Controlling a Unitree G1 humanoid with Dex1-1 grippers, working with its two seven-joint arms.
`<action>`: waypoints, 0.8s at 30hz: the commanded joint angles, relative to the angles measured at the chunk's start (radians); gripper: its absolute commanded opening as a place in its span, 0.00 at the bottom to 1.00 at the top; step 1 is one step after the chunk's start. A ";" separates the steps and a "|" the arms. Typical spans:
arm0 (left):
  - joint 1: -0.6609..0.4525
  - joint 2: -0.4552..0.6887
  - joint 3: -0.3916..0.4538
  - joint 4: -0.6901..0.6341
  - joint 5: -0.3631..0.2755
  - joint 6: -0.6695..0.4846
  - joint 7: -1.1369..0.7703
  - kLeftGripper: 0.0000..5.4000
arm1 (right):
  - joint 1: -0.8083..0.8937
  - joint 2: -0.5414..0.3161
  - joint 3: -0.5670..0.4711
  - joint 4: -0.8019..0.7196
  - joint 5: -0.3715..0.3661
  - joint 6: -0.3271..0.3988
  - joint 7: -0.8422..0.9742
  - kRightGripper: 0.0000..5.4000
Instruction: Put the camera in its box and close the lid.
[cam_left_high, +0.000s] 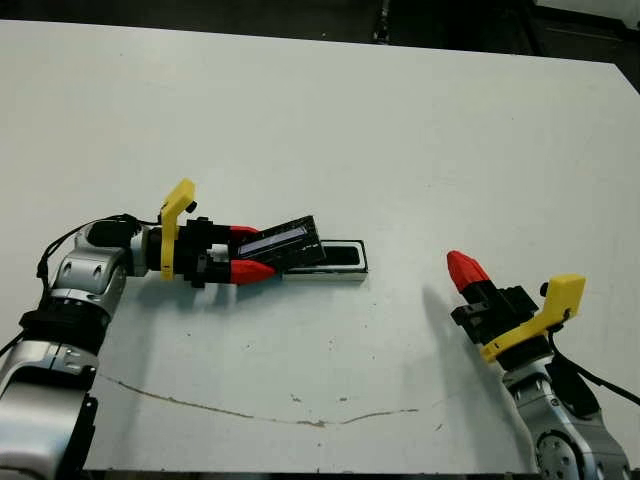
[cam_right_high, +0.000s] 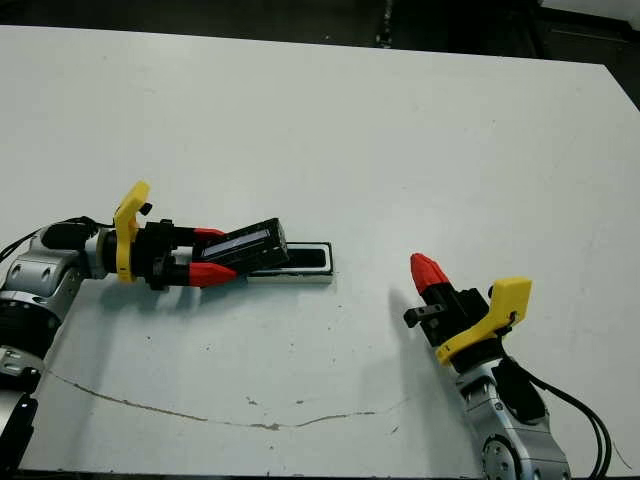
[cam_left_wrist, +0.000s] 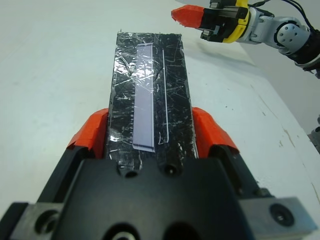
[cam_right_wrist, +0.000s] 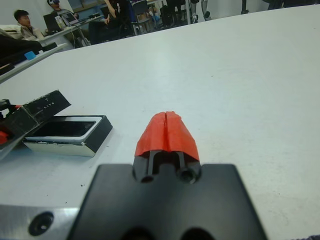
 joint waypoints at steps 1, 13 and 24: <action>-0.002 -0.020 -0.030 0.037 0.039 -0.032 -0.024 0.59 | 0.010 -0.013 -0.006 -0.004 0.001 0.009 -0.006 0.00; -0.025 -0.081 -0.066 0.081 0.067 -0.073 -0.043 0.59 | 0.011 -0.010 -0.006 0.001 0.006 0.005 -0.001 0.00; -0.001 -0.135 -0.085 -0.046 0.063 -0.007 0.030 0.59 | 0.011 -0.012 -0.003 0.003 -0.005 -0.003 -0.002 0.00</action>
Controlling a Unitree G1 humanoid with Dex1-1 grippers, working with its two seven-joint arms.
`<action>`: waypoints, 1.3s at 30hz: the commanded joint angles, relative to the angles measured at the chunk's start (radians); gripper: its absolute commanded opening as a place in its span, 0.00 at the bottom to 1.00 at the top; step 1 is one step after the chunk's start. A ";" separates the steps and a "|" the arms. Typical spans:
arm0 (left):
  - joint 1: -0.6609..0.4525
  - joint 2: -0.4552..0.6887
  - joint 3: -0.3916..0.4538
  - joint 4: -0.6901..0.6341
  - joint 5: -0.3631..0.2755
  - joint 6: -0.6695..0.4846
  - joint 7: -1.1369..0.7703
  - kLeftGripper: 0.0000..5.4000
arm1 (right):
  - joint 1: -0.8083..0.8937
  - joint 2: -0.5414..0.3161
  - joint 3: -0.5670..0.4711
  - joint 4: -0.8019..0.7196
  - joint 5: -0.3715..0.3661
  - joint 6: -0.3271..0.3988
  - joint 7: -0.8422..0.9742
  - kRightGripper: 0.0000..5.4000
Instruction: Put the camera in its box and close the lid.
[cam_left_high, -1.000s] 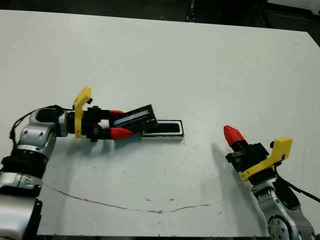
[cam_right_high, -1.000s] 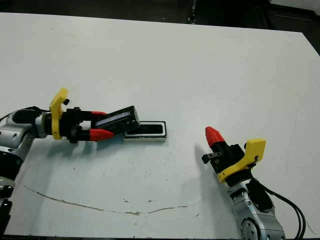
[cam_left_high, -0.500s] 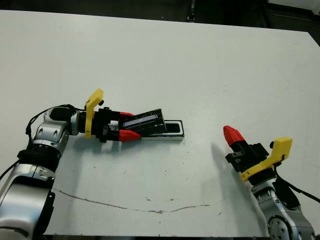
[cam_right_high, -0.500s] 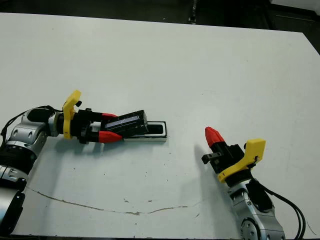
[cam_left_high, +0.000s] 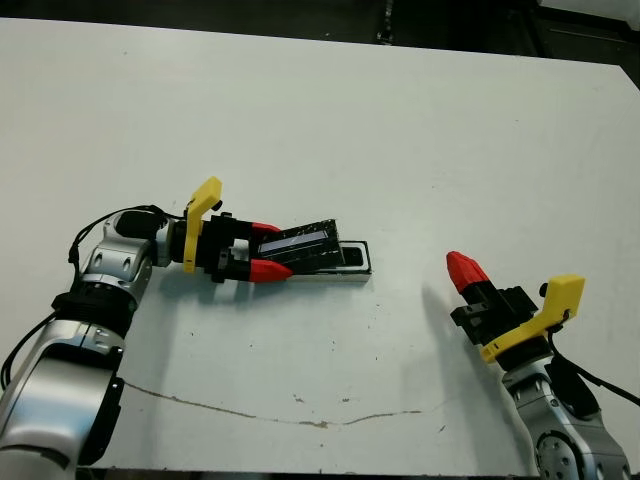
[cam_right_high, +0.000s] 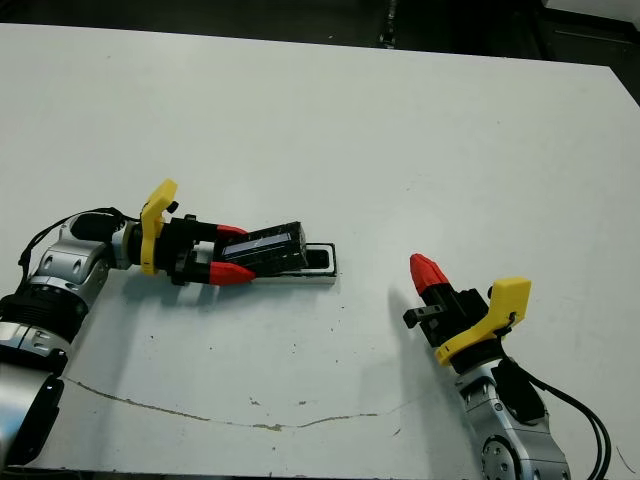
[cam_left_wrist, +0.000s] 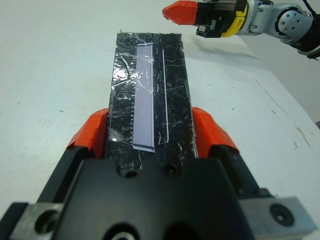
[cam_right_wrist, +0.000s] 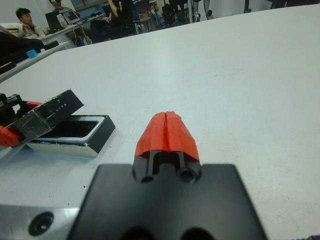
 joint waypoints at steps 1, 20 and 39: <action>0.049 -0.057 -0.055 -0.097 0.016 0.052 0.024 0.59 | 0.009 -0.013 -0.006 0.004 -0.002 -0.002 0.000 0.00; 0.134 -0.080 -0.163 -0.296 0.116 0.043 0.249 0.59 | 0.009 -0.020 -0.008 0.003 -0.001 0.000 0.001 0.00; -0.100 -0.211 -0.192 0.238 0.193 -0.112 0.137 0.59 | 0.012 -0.021 -0.006 0.004 0.011 0.001 0.002 0.00</action>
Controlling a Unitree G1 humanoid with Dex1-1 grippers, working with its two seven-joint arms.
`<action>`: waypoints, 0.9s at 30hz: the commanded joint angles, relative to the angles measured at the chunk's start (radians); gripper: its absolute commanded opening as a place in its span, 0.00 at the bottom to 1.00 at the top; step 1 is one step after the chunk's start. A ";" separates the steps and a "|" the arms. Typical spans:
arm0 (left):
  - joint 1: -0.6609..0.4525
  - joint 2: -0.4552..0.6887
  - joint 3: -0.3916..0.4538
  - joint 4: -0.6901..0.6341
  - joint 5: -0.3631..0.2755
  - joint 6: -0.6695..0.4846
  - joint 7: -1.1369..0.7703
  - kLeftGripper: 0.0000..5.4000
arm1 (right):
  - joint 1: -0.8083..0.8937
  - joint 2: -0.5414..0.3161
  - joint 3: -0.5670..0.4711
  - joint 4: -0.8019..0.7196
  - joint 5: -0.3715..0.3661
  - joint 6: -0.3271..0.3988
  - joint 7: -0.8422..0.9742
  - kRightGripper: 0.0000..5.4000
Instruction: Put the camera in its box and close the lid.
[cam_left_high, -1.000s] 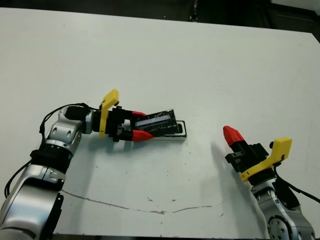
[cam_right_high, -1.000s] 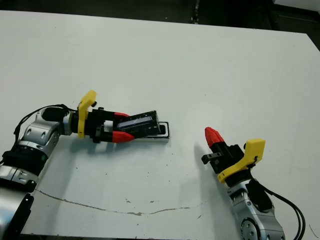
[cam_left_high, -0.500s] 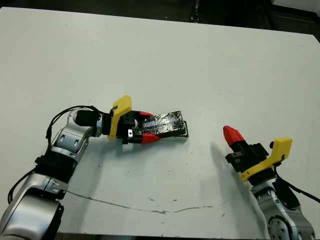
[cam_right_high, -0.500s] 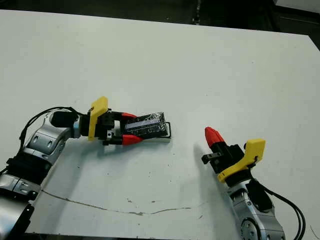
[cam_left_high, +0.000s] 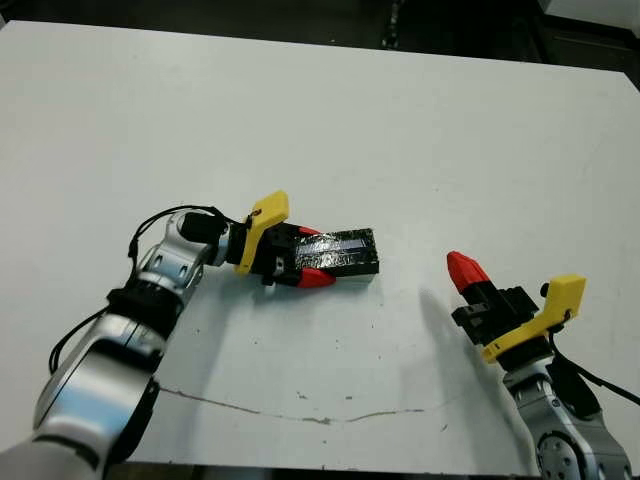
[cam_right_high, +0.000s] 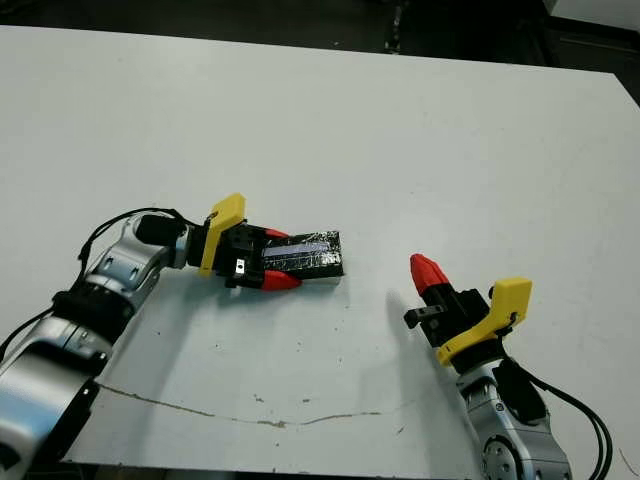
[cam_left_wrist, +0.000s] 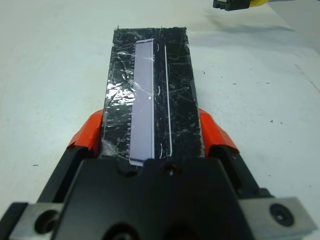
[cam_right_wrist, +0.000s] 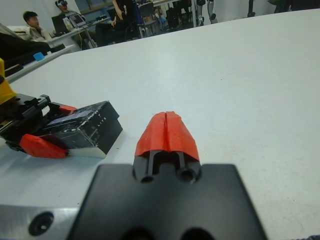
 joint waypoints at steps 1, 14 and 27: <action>0.004 -0.083 -0.049 0.093 0.060 0.001 -0.012 0.59 | 0.011 -0.015 -0.004 0.003 -0.006 0.000 0.000 0.00; -0.073 -0.088 -0.067 0.151 0.111 -0.074 -0.074 0.67 | 0.011 -0.016 -0.004 0.004 -0.006 0.000 0.004 0.00; -0.052 -0.061 -0.049 0.145 0.129 -0.174 -0.086 0.98 | 0.009 -0.018 -0.002 0.000 -0.001 0.006 0.005 0.00</action>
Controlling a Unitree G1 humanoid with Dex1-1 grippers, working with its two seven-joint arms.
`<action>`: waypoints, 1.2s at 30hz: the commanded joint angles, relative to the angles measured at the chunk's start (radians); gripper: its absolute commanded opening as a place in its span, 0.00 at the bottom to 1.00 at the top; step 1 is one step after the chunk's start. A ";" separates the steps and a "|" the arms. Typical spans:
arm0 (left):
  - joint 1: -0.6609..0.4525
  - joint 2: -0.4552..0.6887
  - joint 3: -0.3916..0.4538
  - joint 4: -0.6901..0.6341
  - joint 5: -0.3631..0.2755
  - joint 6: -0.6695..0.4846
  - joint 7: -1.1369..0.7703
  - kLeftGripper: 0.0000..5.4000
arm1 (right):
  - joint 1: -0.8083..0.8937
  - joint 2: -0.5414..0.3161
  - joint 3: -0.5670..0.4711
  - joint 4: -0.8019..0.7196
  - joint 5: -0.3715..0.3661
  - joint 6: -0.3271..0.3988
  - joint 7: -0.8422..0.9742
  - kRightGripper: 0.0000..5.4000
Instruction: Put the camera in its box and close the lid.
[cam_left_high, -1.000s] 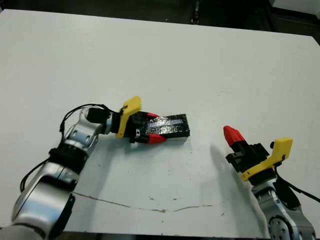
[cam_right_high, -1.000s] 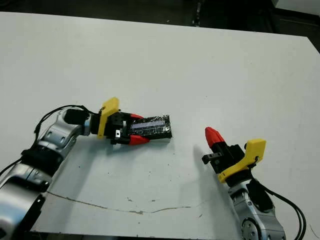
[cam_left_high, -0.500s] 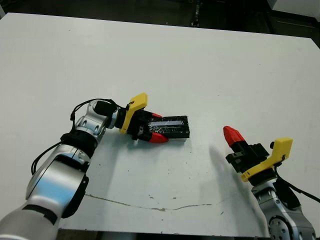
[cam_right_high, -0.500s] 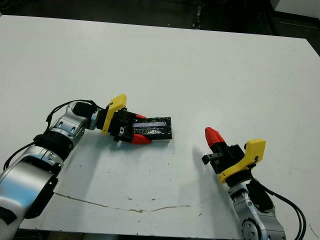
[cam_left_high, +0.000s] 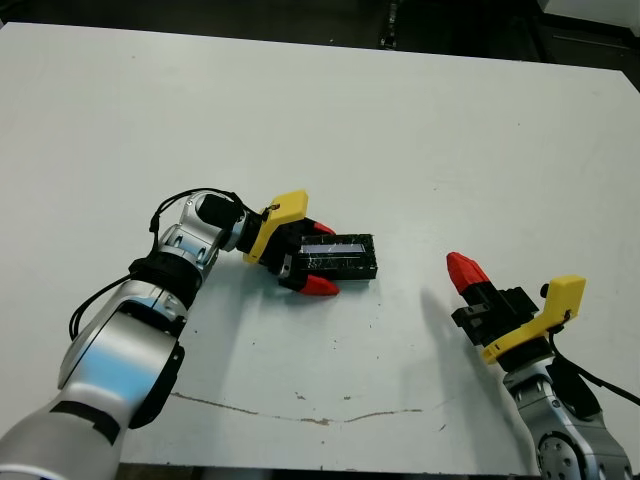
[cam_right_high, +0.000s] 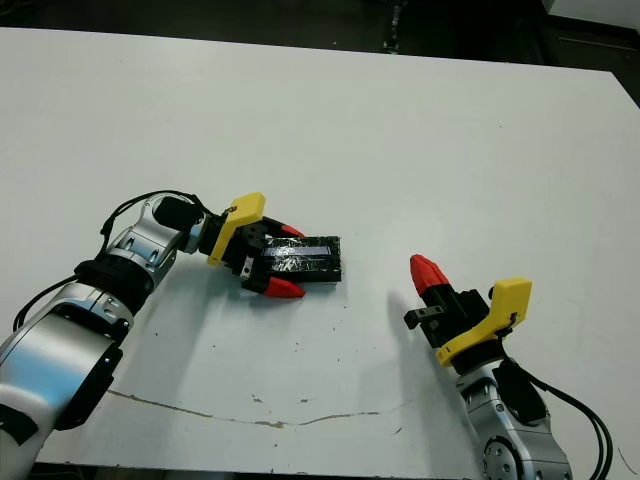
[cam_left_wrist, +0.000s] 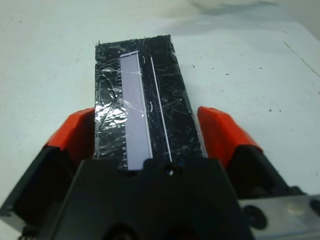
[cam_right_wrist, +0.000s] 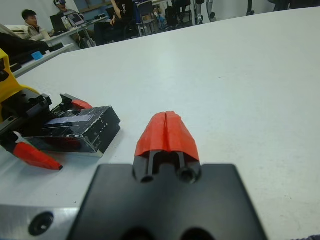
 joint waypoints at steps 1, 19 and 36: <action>0.054 -0.020 -0.025 -0.007 0.042 -0.018 0.002 1.00 | 0.008 -0.016 -0.003 0.000 0.001 0.008 0.004 0.00; 0.147 0.154 0.078 -0.149 -0.031 0.119 -0.002 1.00 | 0.006 -0.020 0.000 -0.003 -0.007 0.010 0.000 0.00; 0.330 0.406 0.216 -0.336 -0.099 0.140 0.037 1.00 | 0.007 -0.025 0.005 0.003 -0.001 0.007 0.016 0.00</action>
